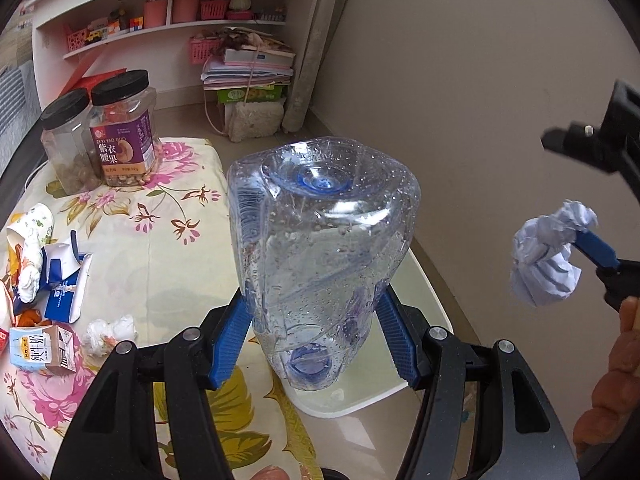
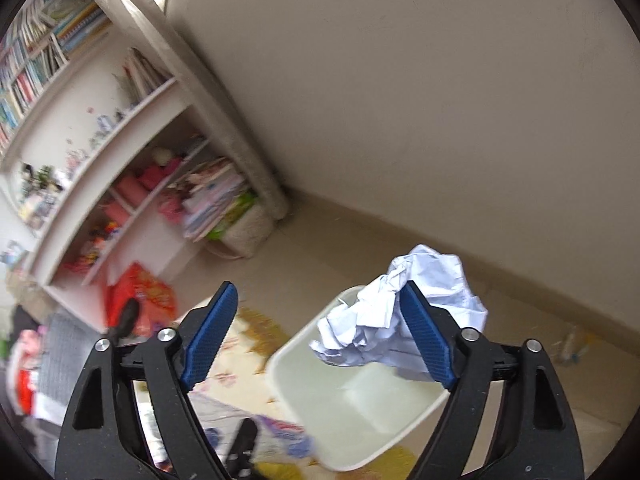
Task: Collect trash
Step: 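Carry the plastic bottle over the white bin and release it with the left gripper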
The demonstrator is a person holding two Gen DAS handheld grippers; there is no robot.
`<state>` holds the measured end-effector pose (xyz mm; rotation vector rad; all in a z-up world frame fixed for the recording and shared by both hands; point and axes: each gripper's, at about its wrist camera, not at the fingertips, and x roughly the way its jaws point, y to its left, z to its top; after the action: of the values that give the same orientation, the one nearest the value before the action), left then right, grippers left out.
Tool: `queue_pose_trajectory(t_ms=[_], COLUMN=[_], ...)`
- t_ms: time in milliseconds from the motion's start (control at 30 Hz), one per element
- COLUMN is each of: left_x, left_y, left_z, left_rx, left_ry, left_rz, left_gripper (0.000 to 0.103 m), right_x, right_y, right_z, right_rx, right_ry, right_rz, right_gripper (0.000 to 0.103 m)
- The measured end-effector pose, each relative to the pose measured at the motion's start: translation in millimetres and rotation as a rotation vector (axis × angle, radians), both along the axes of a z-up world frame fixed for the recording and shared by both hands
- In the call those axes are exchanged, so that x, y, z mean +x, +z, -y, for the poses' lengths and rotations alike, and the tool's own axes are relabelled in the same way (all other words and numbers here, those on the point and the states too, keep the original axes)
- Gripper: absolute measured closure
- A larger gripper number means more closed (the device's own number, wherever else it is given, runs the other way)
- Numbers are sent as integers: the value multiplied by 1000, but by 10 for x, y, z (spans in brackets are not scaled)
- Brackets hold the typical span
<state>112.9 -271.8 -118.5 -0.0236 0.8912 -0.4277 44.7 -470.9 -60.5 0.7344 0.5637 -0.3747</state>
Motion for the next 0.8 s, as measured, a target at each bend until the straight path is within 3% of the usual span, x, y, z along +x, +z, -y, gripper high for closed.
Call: queue_pose_trajectory(t_ms=[300, 567, 800], left_x=[-73, -66, 51], left_y=[122, 105, 80], left_z=[-171, -134, 62], left_rx=[-17, -33, -52], left_ry=[40, 34, -8], left_rz=[12, 1, -16], left_gripper=[42, 42, 42], right_x=[248, 279, 176], right_y=[-324, -293, -119], right_z=[105, 99, 126], right_rx=[387, 327, 143], right_ry=[232, 196, 111], right_rz=[77, 50, 36], right_gripper=[17, 16, 16])
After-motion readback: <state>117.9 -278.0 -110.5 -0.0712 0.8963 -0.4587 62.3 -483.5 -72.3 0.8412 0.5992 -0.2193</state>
